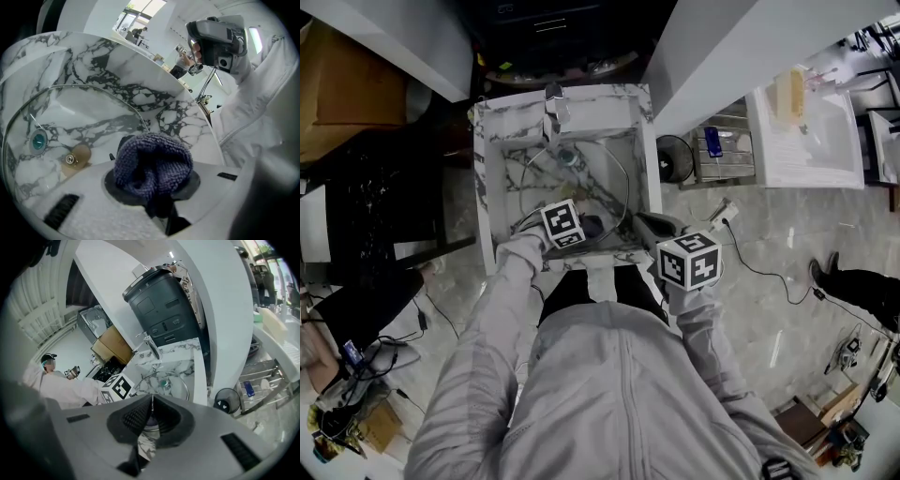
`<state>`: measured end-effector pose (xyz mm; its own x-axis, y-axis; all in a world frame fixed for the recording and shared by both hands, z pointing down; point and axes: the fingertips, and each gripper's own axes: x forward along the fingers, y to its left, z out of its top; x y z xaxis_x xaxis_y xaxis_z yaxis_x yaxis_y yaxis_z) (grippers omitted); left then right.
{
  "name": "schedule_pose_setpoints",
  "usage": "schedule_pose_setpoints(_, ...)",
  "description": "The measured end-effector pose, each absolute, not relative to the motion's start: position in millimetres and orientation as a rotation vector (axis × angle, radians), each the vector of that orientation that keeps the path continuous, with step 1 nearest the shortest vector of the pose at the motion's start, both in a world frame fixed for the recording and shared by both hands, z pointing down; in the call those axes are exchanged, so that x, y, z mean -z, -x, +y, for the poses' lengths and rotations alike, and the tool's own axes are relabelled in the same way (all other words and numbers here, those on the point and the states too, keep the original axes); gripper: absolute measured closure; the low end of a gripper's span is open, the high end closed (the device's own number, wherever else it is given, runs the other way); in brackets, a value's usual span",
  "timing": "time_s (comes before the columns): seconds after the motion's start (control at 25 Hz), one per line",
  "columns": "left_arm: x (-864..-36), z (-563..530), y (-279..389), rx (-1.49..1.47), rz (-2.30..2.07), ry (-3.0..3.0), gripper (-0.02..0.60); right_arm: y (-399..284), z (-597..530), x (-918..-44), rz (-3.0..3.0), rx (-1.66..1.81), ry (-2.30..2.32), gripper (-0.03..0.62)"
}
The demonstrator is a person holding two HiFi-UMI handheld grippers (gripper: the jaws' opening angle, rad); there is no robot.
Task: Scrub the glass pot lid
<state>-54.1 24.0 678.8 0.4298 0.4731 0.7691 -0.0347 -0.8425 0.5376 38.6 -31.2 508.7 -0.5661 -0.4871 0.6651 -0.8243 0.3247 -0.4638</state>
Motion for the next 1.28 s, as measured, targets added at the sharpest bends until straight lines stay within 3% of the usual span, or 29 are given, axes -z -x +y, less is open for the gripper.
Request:
schedule_pose_setpoints(0.52,-664,38,75,-1.392,0.527,-2.072,0.492,-34,-39,-506,-2.195,-1.123,-1.144,0.56)
schedule_pose_setpoints(0.84,-658,-86,68,-1.31,-0.163,-2.494,0.492,-32,-40,-508,-2.187,-1.131,-1.152,0.56)
schedule_pose_setpoints(1.28,-665,-178,63,-1.651,-0.669,-2.76,0.492,-47,-27,-518,-2.13,-1.183,-1.224,0.56)
